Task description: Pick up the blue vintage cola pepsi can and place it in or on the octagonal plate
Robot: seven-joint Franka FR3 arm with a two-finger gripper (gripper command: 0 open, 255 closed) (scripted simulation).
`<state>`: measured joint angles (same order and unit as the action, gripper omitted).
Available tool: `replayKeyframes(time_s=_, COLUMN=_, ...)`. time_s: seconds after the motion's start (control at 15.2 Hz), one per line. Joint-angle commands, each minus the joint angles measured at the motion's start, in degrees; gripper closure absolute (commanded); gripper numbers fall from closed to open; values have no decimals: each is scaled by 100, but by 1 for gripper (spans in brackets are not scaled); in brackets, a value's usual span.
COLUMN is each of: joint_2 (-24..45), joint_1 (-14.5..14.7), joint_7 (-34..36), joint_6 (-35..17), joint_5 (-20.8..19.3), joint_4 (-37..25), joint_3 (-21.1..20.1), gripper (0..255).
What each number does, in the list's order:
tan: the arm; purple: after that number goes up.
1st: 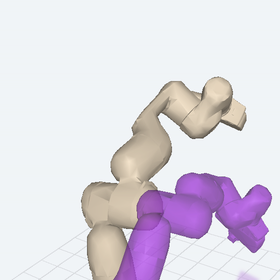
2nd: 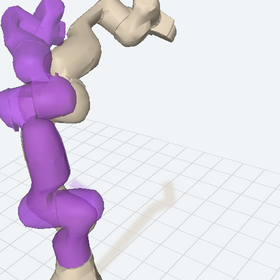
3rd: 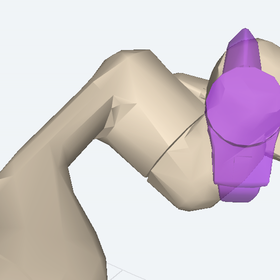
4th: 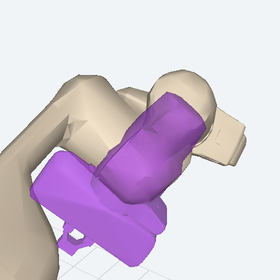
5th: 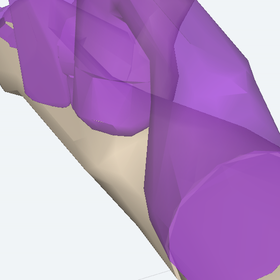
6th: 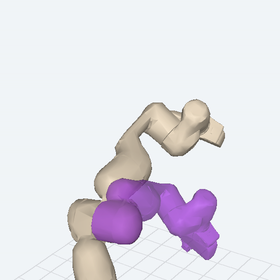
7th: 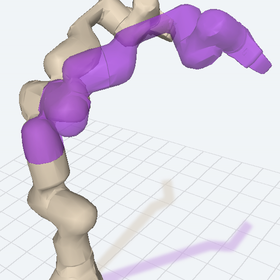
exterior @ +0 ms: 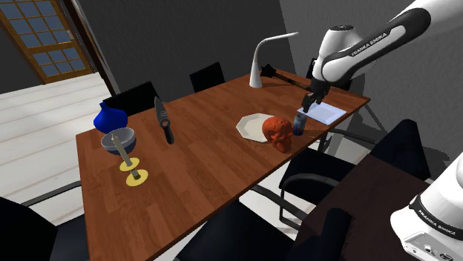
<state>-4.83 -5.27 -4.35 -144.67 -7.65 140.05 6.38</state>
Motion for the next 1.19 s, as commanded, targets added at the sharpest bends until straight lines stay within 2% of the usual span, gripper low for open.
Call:
replayKeyframes(time_s=0.0, joint_2=456, joint_1=-52, joint_7=-72, joint_6=-310, joint_5=1, joint_4=-183, joint_3=64, gripper=0)
replayKeyframes(time_s=0.46, joint_2=2040, joint_1=-227, joint_7=-267, joint_6=-1134, joint_5=110, joint_4=-1025, joint_3=162, gripper=0)
replayKeyframes(time_s=1.12, joint_2=2742, joint_1=-318, joint_7=-320, joint_6=-1600, joint_5=182, joint_4=-1268, joint_3=124, gripper=0)
